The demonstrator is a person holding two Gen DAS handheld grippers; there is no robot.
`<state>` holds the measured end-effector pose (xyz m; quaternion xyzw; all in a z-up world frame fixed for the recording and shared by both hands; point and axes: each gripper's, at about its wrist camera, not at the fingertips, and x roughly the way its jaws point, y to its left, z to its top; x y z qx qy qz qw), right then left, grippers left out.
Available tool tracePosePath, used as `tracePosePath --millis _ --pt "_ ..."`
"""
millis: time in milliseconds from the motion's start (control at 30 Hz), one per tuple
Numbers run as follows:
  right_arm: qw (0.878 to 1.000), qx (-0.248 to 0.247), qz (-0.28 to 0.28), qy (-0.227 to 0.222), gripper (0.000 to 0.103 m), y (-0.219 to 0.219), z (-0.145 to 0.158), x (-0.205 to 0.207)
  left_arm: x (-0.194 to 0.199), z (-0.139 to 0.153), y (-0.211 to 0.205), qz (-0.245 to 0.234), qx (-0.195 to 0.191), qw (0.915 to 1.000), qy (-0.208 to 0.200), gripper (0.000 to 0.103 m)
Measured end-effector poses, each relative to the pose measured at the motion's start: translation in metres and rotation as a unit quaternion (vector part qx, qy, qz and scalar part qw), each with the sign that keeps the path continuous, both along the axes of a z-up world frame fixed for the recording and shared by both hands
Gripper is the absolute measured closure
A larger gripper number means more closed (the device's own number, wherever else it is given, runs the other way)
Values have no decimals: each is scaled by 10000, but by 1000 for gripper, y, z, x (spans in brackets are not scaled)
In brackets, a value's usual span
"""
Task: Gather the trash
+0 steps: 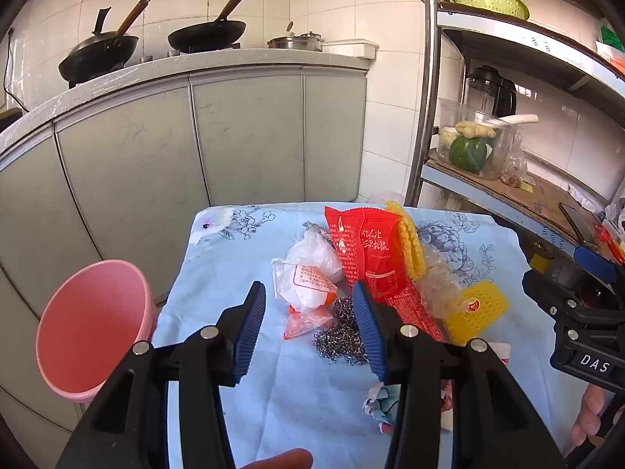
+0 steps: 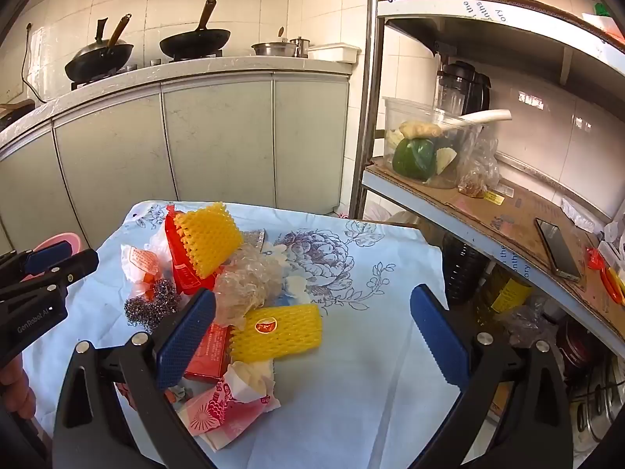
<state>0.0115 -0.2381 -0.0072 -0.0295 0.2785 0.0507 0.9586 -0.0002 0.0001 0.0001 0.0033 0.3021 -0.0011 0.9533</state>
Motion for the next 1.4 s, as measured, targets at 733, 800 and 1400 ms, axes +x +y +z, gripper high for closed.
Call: tracePosePath --millis 733,800,1400 --pt "10000 -12 -21 -57 3 -1 4 0 2 3 10 37 -35 10000 39 57" --pt "10000 -8 -22 -48 3 -1 4 1 2 3 12 34 -43 10000 41 57" --pt "9999 36 -96 -2 3 -5 -2 3 3 -5 6 -2 -44 9999 111 57"
